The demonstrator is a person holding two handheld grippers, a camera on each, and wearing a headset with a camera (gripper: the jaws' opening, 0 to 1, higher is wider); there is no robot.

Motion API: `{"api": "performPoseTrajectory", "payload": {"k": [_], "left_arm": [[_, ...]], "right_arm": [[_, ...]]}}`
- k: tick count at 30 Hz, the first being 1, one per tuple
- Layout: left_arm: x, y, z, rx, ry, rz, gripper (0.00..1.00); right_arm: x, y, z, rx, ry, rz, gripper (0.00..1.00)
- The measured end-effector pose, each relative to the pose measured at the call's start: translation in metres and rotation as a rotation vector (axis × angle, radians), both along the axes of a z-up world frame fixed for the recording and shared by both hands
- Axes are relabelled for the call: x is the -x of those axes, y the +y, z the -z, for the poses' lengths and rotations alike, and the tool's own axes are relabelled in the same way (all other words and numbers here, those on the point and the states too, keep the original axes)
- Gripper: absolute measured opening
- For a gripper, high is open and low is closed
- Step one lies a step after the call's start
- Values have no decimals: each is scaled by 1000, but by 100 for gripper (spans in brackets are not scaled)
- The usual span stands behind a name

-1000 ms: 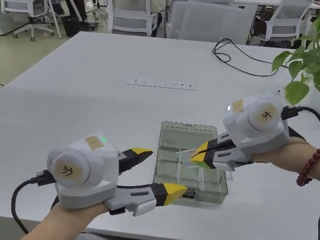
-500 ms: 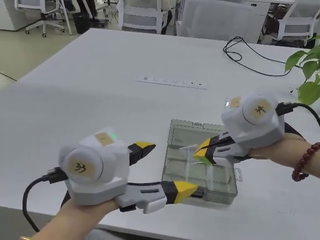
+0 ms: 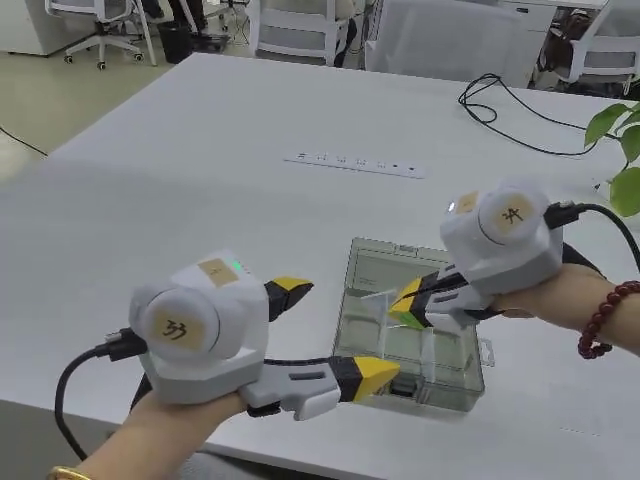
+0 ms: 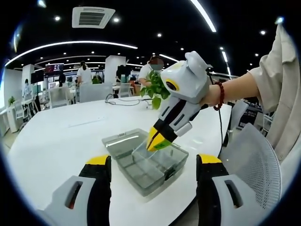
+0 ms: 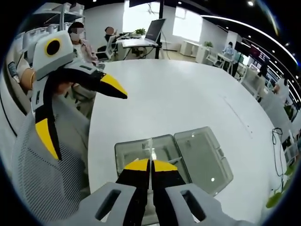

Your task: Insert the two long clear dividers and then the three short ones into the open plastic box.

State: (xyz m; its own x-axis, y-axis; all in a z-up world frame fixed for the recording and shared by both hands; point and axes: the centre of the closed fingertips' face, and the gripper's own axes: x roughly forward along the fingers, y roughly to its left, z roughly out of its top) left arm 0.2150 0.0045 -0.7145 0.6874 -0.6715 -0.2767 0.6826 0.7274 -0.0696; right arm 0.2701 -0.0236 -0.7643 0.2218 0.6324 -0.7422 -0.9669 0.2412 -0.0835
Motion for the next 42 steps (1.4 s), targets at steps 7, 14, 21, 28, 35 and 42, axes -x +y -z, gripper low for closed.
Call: {"api": "performPoseTrajectory", "payload": {"k": [7,14,21,28,35,42], "left_arm": [[-1,2,0,-8,-6,-7,74],[0,0,2,-57,-29,4,71],[-1,3,2,-69,-38,-11,71],[-1,4,4,-85,-40,-15,71],[0,4,7,-94,-29,-13,71],[-1,4,3,-75,-42,-24,72]], "right_arm": [[-2,3,-1,30,29,-2,2],[-1,12,3,142,28,-80,2],[0,22,10,194,20,-119,2],[-1,25,19,219,4,-145,2],[1,27,28,231,-6,-188,2],[1,27,35,226,-4,-202,2]]}}
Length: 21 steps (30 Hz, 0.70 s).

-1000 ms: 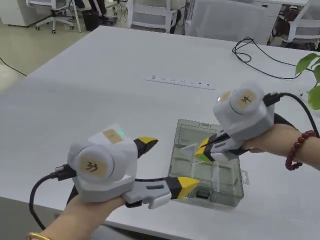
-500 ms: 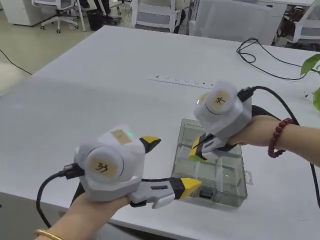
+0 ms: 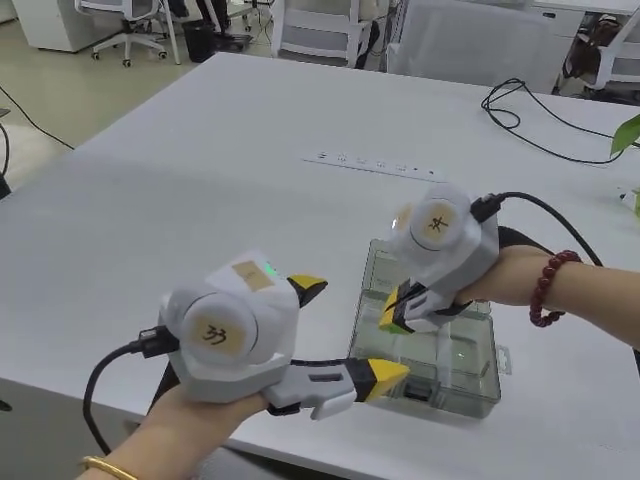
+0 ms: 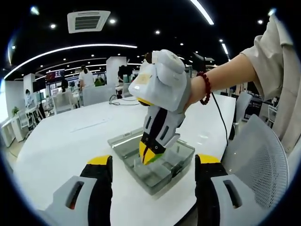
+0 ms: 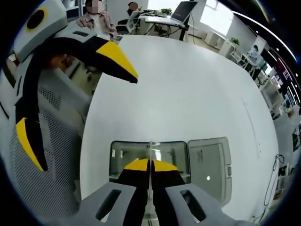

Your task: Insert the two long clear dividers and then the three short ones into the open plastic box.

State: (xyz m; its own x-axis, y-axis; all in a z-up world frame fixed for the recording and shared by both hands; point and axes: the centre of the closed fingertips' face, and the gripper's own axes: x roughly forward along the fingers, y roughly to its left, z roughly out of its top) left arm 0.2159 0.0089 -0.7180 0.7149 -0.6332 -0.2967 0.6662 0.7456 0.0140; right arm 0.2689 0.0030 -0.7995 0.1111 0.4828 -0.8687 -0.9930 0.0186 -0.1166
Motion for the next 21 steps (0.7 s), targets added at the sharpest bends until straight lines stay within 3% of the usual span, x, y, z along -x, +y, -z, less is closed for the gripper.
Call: {"api": "performPoseTrajectory", "payload": {"k": [3,8,21], "left_arm": [[0,0,0,8,4,0,72],[0,0,2,-14,-1,-2,72],[1,0,3,-20,2,-9,70]], "right_arm": [[-1,0,3,-1,3,-5,2],[-1,0,6,1,9,2,2],[4,-2,-4,-36,-28,-26,2]]}}
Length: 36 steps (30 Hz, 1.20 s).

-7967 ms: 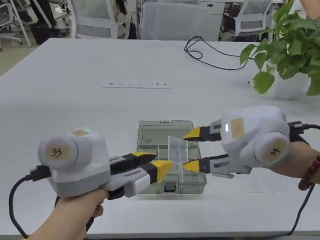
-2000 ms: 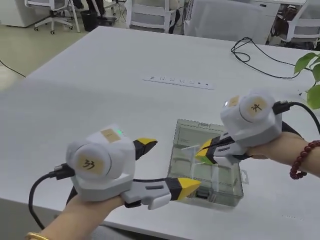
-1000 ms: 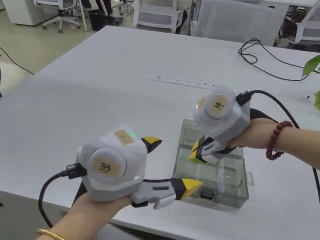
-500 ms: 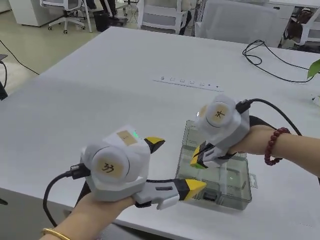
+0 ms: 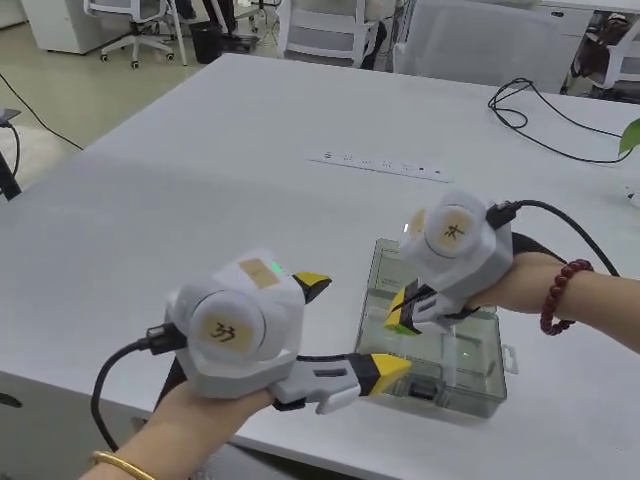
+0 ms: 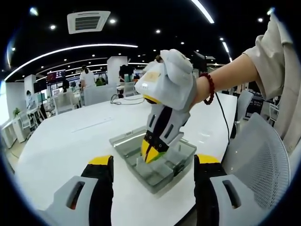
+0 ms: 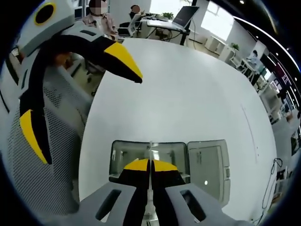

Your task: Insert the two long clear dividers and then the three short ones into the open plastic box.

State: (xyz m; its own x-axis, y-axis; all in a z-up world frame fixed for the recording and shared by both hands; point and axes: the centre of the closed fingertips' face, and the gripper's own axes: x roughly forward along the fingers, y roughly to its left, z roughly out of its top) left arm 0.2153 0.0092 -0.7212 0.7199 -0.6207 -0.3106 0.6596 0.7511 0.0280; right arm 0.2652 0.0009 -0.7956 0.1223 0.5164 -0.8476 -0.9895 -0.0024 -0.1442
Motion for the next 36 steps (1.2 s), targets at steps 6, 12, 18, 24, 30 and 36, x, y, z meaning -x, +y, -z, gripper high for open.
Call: {"api": "performPoseTrajectory", "payload": {"k": [6,12,18,24,30,36], "left_arm": [[1,-1,0,-2,-3,4,70],[1,-1,0,-1,-5,10,70],[2,-2,0,-7,-3,18,70],[2,-3,1,-15,-6,22,70],[3,-4,2,-17,-5,27,70],[4,-5,2,-11,2,29,71]], "right_arm": [[0,2,1,0,0,-36,2],[-1,4,4,11,11,-37,2],[-2,5,14,42,19,-34,2],[-2,5,22,63,41,-30,2],[-3,5,29,90,49,-24,2],[-1,5,34,149,38,-52,2]]}}
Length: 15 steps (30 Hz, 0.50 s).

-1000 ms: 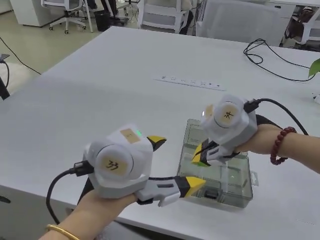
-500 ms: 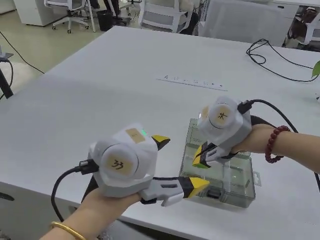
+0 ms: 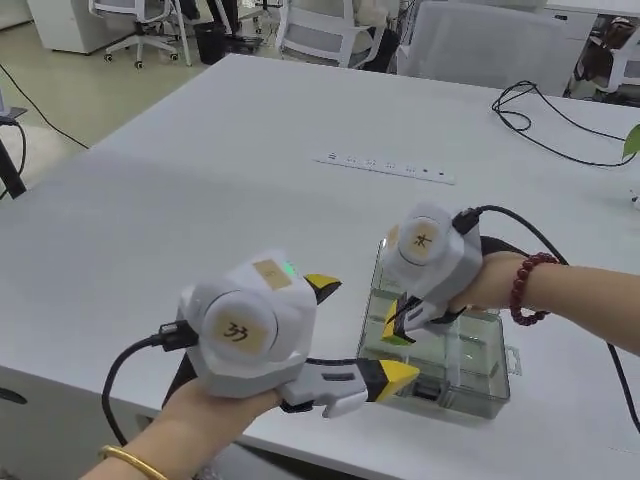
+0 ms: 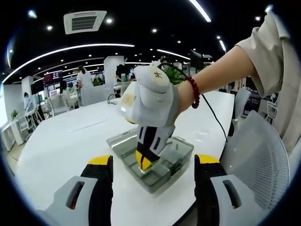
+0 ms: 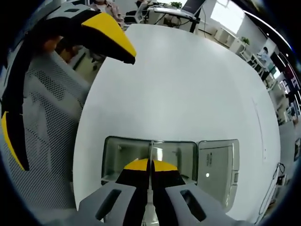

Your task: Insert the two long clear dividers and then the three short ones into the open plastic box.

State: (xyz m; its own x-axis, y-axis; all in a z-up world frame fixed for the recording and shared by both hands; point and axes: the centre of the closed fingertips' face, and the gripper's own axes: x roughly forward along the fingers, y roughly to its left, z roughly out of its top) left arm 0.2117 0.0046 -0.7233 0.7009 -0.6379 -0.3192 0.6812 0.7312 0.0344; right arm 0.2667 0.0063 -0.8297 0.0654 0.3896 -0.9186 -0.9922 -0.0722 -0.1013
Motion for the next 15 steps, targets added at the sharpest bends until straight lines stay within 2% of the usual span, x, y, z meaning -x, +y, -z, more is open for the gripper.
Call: {"api": "performPoseTrajectory", "payload": {"k": [5,9,11,15], "left_arm": [[1,-1,1,-6,1,4,71],[1,-1,2,-12,3,5,72],[1,-1,2,-17,5,8,72],[1,-2,4,-30,4,10,72]], "right_arm": [[-1,-1,0,18,12,20,2],[-2,-1,0,17,2,25,3],[-1,-1,0,18,-22,3,4],[1,-1,-2,-3,0,25,7]]}}
